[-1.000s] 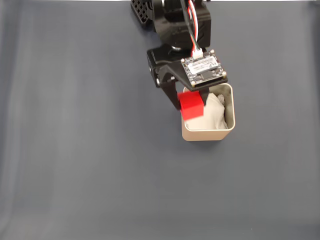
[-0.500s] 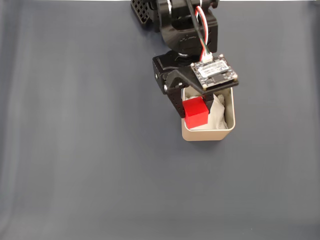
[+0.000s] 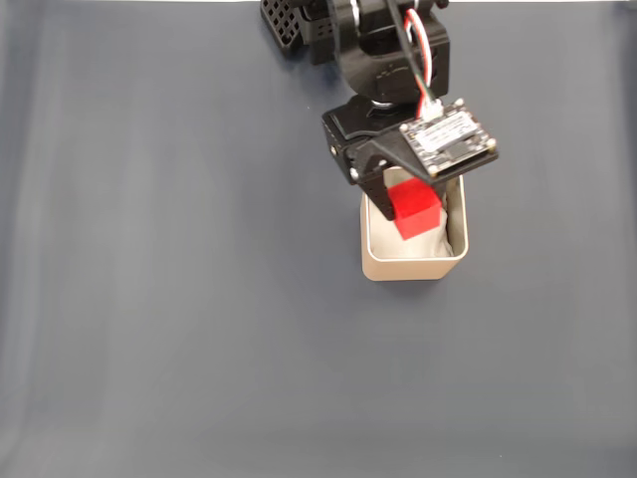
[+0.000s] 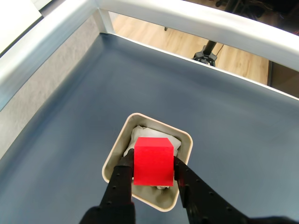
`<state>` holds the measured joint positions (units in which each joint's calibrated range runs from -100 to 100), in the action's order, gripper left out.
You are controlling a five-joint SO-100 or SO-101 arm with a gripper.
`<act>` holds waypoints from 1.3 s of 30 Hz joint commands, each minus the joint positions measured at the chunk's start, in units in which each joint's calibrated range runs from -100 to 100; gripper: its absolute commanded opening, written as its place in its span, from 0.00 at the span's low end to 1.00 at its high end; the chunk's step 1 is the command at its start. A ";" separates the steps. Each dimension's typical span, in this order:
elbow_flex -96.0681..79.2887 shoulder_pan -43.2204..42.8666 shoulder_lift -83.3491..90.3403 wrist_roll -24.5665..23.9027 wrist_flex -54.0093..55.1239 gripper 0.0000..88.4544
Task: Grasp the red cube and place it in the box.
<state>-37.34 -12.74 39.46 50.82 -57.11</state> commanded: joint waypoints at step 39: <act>-4.59 2.05 6.63 -3.52 9.55 0.65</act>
<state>-41.80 -11.24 44.09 47.55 -48.82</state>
